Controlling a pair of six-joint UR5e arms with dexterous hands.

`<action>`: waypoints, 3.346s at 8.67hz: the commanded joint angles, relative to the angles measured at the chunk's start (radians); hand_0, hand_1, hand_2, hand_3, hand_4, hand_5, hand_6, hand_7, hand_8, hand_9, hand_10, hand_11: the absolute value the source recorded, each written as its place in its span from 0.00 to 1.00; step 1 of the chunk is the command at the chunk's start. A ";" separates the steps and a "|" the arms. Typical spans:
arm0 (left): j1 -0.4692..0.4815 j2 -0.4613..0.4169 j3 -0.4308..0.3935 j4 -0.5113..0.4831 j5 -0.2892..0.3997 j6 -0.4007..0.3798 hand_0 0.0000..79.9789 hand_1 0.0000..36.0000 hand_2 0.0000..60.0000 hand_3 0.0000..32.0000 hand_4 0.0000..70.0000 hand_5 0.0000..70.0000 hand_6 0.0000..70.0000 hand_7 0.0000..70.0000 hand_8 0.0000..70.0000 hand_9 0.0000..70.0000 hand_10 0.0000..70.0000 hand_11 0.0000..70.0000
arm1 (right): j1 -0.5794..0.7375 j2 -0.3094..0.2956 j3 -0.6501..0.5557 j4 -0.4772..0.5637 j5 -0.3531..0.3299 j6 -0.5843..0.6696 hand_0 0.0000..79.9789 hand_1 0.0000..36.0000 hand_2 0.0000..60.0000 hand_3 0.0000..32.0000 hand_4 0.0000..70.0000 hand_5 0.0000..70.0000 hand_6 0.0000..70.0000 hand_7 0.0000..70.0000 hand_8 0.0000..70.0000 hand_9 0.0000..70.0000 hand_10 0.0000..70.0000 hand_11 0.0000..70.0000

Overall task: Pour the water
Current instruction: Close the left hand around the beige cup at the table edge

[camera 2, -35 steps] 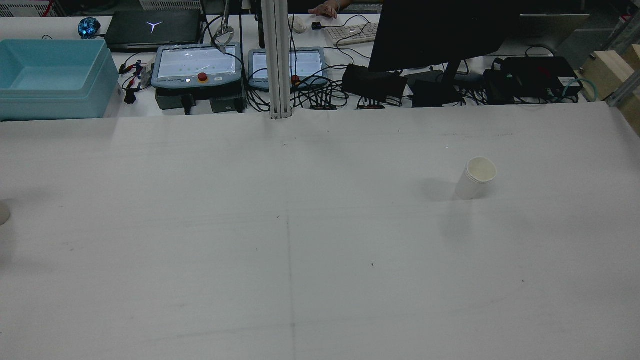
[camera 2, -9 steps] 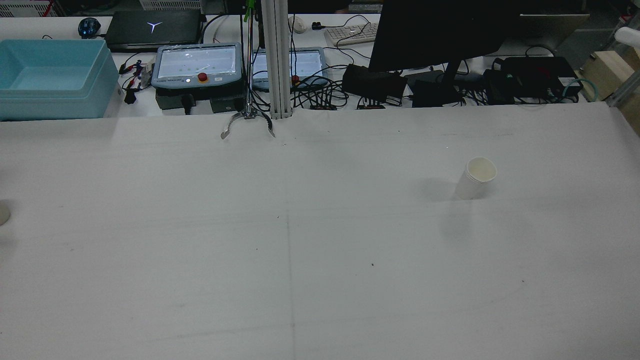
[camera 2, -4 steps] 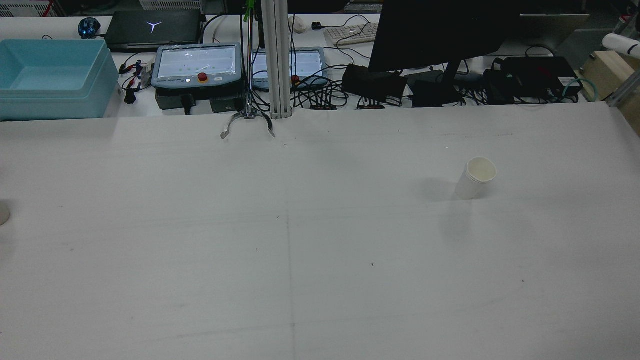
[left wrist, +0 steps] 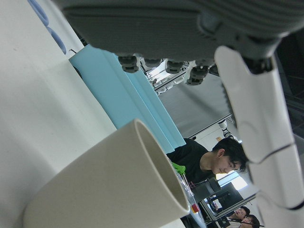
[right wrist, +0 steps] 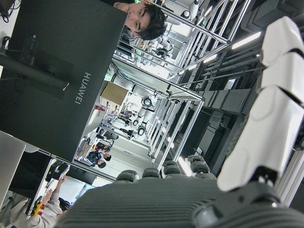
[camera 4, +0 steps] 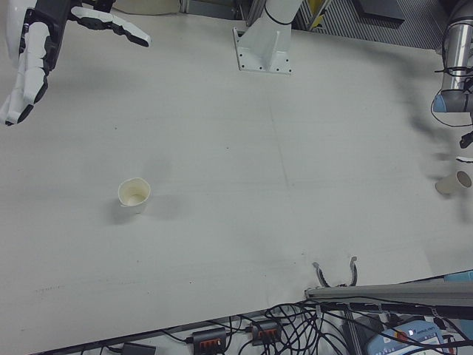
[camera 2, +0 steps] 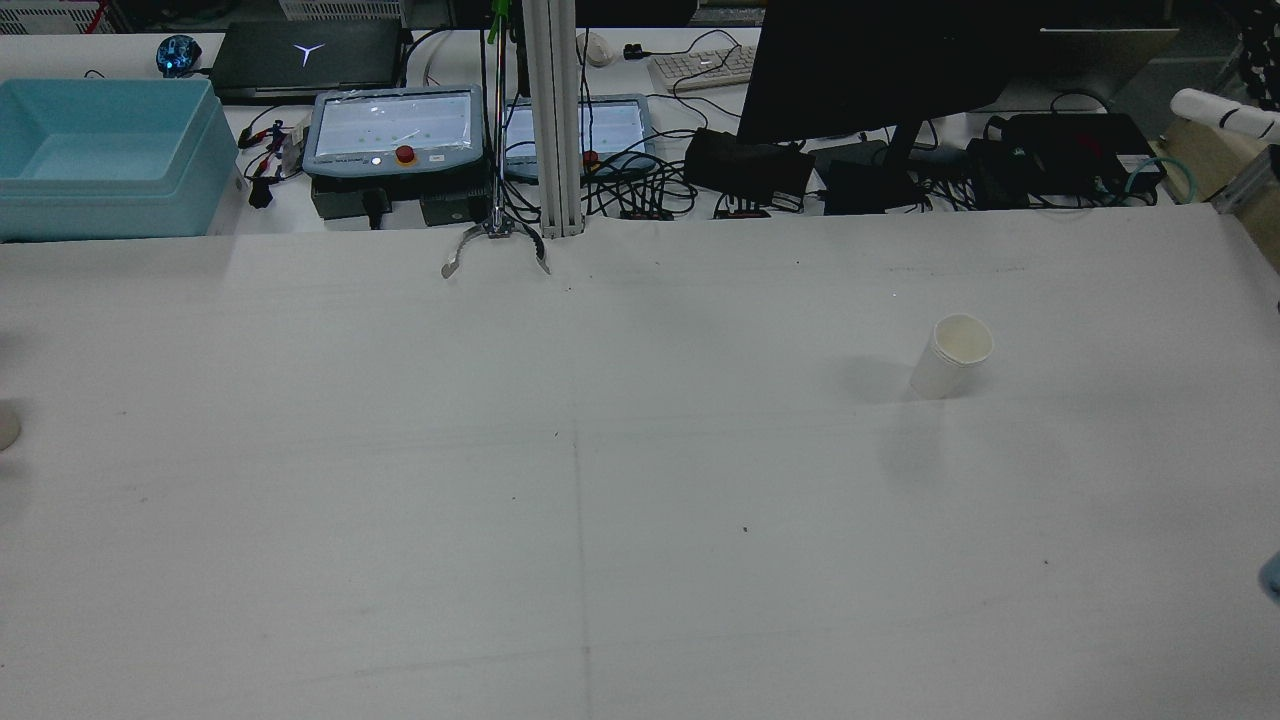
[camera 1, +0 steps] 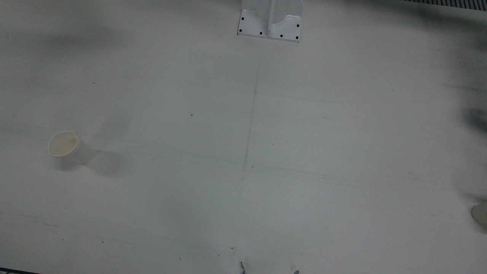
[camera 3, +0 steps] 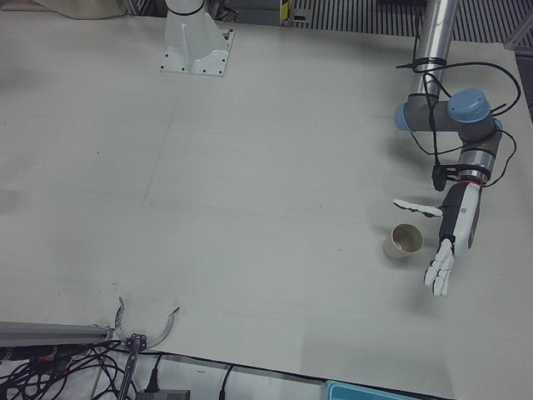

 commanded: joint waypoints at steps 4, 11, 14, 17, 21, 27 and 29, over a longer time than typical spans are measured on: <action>0.010 -0.030 0.102 -0.035 -0.006 0.000 0.66 0.31 0.00 0.00 0.21 0.07 0.02 0.08 0.00 0.00 0.05 0.10 | -0.043 0.026 -0.021 0.000 0.005 -0.001 0.59 0.44 0.26 0.00 0.08 0.06 0.04 0.07 0.00 0.02 0.00 0.02; 0.043 -0.041 0.144 -0.101 -0.064 -0.049 0.65 0.28 0.00 0.00 0.20 0.16 0.03 0.09 0.00 0.00 0.06 0.11 | -0.054 0.033 -0.024 0.000 0.007 -0.003 0.59 0.45 0.27 0.00 0.08 0.10 0.05 0.08 0.00 0.03 0.00 0.03; 0.112 -0.059 0.142 -0.104 -0.137 -0.097 0.66 0.29 0.00 0.00 0.20 0.13 0.03 0.09 0.00 0.00 0.05 0.10 | -0.057 0.050 -0.044 0.000 0.008 -0.001 0.59 0.45 0.27 0.00 0.08 0.10 0.05 0.09 0.00 0.03 0.01 0.03; 0.113 -0.061 0.139 -0.107 -0.137 -0.097 0.66 0.30 0.00 0.00 0.20 0.13 0.03 0.09 0.00 0.00 0.05 0.11 | -0.057 0.052 -0.044 0.000 0.008 -0.001 0.59 0.45 0.27 0.00 0.08 0.10 0.05 0.08 0.00 0.03 0.00 0.03; 0.114 -0.059 0.148 -0.105 -0.135 -0.088 0.65 0.29 0.00 0.00 0.22 0.17 0.04 0.09 0.00 0.00 0.06 0.11 | -0.060 0.064 -0.059 0.000 0.007 -0.003 0.59 0.44 0.27 0.00 0.09 0.10 0.05 0.09 0.00 0.03 0.00 0.03; 0.113 -0.045 0.135 -0.121 -0.132 -0.104 0.65 0.26 0.00 0.00 0.20 0.11 0.02 0.08 0.00 0.00 0.06 0.10 | -0.061 0.069 -0.070 0.000 0.008 -0.001 0.59 0.45 0.27 0.00 0.09 0.10 0.05 0.09 0.00 0.04 0.00 0.03; 0.113 -0.045 0.133 -0.119 -0.132 -0.123 0.64 0.26 0.00 0.00 0.20 0.12 0.02 0.08 0.00 0.00 0.05 0.10 | -0.061 0.069 -0.070 0.000 0.008 -0.001 0.59 0.45 0.27 0.00 0.09 0.11 0.05 0.09 0.00 0.04 0.00 0.03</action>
